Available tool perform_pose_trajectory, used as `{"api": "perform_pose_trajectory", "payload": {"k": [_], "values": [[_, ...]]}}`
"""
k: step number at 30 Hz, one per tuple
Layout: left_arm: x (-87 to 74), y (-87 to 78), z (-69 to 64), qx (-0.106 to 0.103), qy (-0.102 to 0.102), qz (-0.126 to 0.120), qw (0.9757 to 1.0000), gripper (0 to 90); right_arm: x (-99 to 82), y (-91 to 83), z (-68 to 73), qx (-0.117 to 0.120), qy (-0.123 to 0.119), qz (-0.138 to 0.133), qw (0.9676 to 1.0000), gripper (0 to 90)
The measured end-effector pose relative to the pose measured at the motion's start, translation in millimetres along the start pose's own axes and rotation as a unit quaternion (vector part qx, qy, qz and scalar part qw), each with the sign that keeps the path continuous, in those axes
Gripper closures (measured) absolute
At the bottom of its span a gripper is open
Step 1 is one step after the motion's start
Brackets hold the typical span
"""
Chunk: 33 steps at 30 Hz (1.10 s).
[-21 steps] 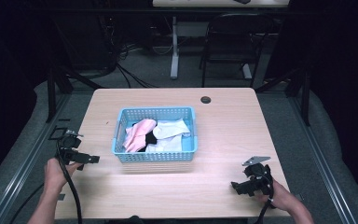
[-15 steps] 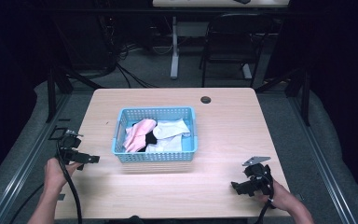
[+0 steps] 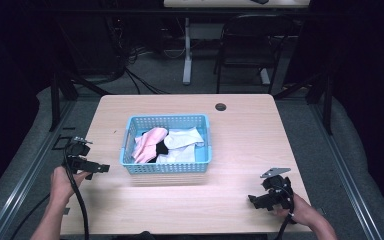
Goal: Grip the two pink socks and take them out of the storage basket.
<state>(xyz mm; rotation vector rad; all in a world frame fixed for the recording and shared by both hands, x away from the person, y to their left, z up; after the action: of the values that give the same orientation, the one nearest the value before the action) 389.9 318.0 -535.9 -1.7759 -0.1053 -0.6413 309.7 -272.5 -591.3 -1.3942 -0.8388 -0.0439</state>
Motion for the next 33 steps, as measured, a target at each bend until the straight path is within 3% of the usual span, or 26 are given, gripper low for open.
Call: {"api": "perform_pose_trajectory", "payload": {"k": [9, 17, 26, 29, 33], "values": [[21.5, -23.0, -6.2, 0.002, 0.002, -0.021, 0.9998, 0.1, -4.8, -2.6, 0.9, -0.002, 0.003, -0.004, 1.0, 0.0], [44.5, -32.0, -22.5, -0.003, 0.042, -0.039, 0.9983, 0.0, -5.7, -3.5, 2.3, -0.001, 0.002, -0.002, 1.0, 0.0], [57.5, -32.8, -30.7, -0.024, 0.05, -0.042, 0.9975, 0.0, -1.7, 0.2, 4.0, 0.002, -0.006, -0.012, 0.9999, 0.0], [64.1, -30.1, -38.8, -0.025, 0.071, -0.036, 0.9965, 0.1, 2.5, 2.6, 7.2, 0.006, -0.011, -0.011, 0.9999, 0.0], [72.7, -25.8, -44.8, -0.038, 0.072, -0.034, 0.9961, 0.2, 4.6, 3.5, 8.7, 0.008, -0.01, -0.009, 0.9999, 0.0]]}}
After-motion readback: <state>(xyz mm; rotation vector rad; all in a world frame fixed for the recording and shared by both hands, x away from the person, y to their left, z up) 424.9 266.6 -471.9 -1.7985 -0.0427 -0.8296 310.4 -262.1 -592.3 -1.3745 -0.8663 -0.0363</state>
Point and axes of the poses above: each handheld gripper's, and its own axes: y roughly forward along the jaws, x roughly out of its top, z roughly to its left, the point moved 2 cm from there along y, roughly forward along the jaws, and after that the axes turned 4 degrees about -x, right-handed, at the moved point
